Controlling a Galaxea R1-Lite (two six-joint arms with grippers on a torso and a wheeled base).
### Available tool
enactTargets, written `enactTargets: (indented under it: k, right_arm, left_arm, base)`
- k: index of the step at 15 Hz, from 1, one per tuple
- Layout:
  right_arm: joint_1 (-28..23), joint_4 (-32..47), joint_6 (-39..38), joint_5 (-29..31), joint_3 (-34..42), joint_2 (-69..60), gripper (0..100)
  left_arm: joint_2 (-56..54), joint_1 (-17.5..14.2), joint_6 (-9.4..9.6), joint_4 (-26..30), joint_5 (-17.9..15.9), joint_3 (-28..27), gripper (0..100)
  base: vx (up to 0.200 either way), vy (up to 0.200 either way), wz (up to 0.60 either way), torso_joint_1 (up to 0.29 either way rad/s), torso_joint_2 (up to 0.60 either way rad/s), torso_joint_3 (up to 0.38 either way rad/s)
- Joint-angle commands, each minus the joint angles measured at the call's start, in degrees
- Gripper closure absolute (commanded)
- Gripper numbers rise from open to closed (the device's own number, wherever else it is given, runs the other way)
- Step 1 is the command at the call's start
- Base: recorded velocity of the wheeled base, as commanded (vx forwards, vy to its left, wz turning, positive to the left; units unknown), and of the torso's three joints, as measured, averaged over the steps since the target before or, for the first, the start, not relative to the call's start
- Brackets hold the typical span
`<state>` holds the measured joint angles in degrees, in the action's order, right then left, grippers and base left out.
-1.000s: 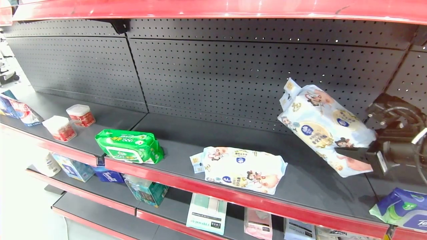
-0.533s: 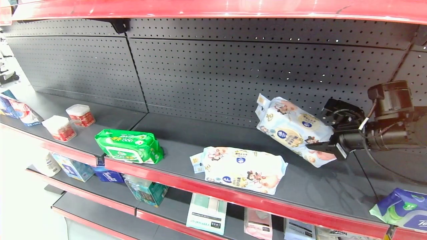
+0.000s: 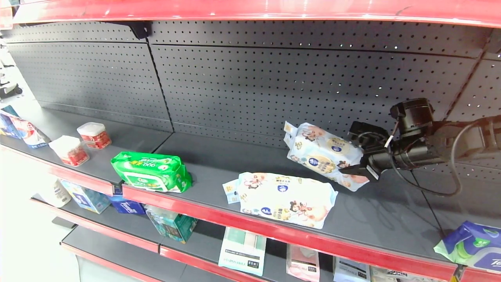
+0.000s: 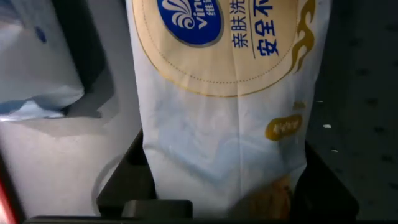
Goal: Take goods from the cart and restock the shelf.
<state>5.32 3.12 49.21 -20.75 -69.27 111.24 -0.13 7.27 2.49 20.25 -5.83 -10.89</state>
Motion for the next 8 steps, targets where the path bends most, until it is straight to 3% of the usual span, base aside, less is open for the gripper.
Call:
enactTargets:
  k: [1, 8]
  right_arm:
    - [1.1, 0.04, 0.01, 0.01, -1.13, 2.32, 100]
    - [2.51, 0.04, 0.09, 0.45, -4.74, 6.09, 100]
  left_arm:
    - [0.13, -0.06, -0.03, -0.03, 0.03, -0.01, 0]
    - [0.13, 0.03, -0.03, 0.05, -0.06, -0.01, 0]
  base:
    - [0.0, 0.0, 0.0, 0.0, 0.0, 0.0]
    - [0.0, 0.0, 0.0, 0.0, 0.0, 0.0]
